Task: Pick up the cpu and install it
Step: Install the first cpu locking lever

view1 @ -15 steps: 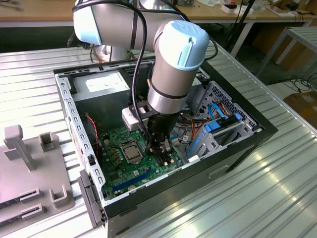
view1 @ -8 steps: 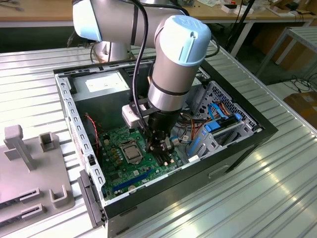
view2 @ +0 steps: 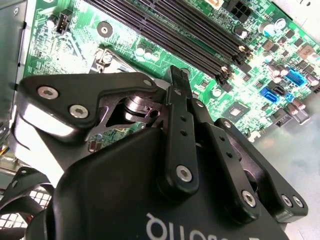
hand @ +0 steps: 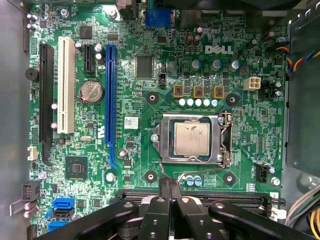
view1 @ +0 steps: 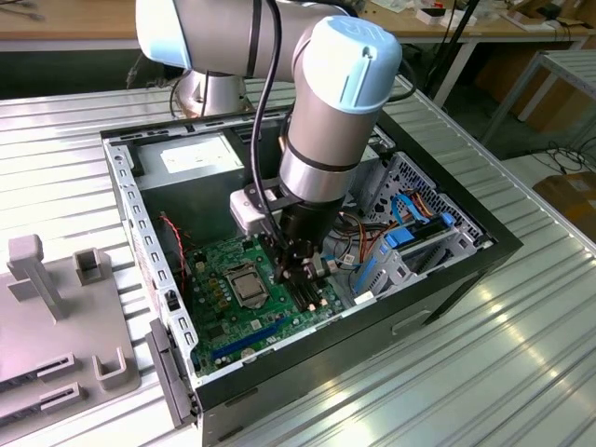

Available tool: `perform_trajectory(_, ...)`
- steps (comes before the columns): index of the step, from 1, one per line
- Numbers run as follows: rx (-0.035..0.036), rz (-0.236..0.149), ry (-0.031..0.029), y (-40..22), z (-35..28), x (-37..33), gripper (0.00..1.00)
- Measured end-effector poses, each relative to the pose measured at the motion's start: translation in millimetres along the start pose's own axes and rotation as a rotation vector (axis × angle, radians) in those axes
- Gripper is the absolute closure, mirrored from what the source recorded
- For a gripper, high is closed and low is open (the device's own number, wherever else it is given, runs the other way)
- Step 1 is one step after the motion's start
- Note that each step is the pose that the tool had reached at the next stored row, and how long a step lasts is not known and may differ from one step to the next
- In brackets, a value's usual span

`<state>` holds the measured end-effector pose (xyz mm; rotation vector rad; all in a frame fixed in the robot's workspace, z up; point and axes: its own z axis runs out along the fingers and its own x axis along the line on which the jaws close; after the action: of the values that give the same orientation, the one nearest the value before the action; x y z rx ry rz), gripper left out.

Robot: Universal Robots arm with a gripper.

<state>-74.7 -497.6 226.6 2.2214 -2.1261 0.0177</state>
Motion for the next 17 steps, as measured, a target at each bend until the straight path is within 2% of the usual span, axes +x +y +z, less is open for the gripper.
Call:
perform_trajectory(9,0.0,0.0,0.0001,0.3,-7.5,0.4,0.89)
perform_trajectory(17,-0.0001,0.0,0.0002,0.4,-10.1,0.5,0.89)
